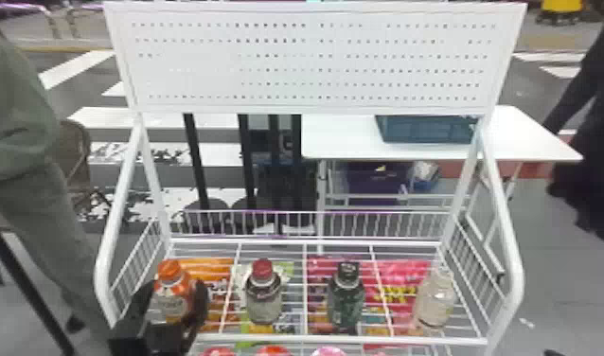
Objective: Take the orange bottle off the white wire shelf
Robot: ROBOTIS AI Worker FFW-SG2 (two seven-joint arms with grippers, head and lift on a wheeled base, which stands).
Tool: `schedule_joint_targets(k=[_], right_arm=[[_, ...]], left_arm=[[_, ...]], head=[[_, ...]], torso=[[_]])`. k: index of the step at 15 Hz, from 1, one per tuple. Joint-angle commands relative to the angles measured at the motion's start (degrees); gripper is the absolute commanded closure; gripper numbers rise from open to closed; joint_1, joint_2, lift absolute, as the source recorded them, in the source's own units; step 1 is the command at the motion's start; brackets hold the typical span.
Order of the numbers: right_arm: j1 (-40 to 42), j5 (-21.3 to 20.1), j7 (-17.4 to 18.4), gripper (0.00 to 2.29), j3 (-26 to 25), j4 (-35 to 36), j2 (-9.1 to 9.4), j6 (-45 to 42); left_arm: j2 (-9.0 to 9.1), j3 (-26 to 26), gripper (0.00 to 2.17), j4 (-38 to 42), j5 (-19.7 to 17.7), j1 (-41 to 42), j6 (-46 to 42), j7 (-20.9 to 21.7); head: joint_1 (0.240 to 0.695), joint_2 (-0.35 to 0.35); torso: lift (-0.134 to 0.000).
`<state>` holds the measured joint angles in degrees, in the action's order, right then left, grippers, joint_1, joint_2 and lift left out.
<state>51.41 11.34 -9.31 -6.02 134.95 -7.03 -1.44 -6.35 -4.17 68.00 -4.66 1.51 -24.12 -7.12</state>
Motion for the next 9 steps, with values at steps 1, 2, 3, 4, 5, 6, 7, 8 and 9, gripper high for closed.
schedule_joint_targets(k=[1, 2, 3, 4, 5, 6, 7, 8, 9], right_arm=[[0.1, 0.0, 0.0, 0.15, 0.0, 0.1, 0.00, 0.0], [0.2, -0.2, 0.0, 0.15, 0.0, 0.1, -0.09, 0.0], [0.2, -0.2, 0.0, 0.15, 0.0, 0.1, 0.00, 0.0], [0.2, -0.2, 0.0, 0.15, 0.0, 0.1, -0.09, 0.0], [0.2, -0.2, 0.0, 0.15, 0.0, 0.1, -0.18, 0.0], [0.1, -0.2, 0.0, 0.15, 0.1, 0.1, -0.18, 0.0], [0.1, -0.2, 0.0, 0.15, 0.1, 0.1, -0.18, 0.0], [-0.1, -0.2, 0.0, 0.15, 0.2, -0.1, -0.26, 0.0], [-0.3, -0.2, 0.0, 0.15, 0.3, -0.3, -0.26, 0.0]], left_arm=[[-0.15, 0.3, 0.54, -0.1, -0.1, -0.1, 0.0, 0.0], [-0.15, 0.4, 0.69, 0.0, -0.2, 0.1, 0.0, -0.1], [-0.15, 0.4, 0.70, 0.3, -0.1, 0.3, 0.0, -0.1], [-0.06, 0.4, 0.70, 0.6, 0.0, 0.6, 0.2, -0.1], [-0.15, 0.4, 0.70, 1.6, 0.0, 1.5, 0.5, -0.2], [-0.15, 0.3, 0.70, 4.2, 0.0, 2.9, 1.6, -0.2], [-0.15, 0.4, 0.70, 7.6, 0.3, 4.4, 3.5, -0.2], [-0.24, 0.5, 0.70, 12.2, 0.4, 6.6, 5.8, -0.2], [-0.24, 0.6, 0.70, 18.0, 0.4, 9.1, 9.5, -0.2]], head=[[0.499, 0.000], [0.499, 0.000], [0.499, 0.000], [0.499, 0.000], [0.499, 0.000], [0.499, 0.000], [0.499, 0.000], [0.499, 0.000], [0.499, 0.000]], torso=[[0.000], [0.000], [0.000], [0.000], [0.000], [0.000], [0.000], [0.000], [0.000]])
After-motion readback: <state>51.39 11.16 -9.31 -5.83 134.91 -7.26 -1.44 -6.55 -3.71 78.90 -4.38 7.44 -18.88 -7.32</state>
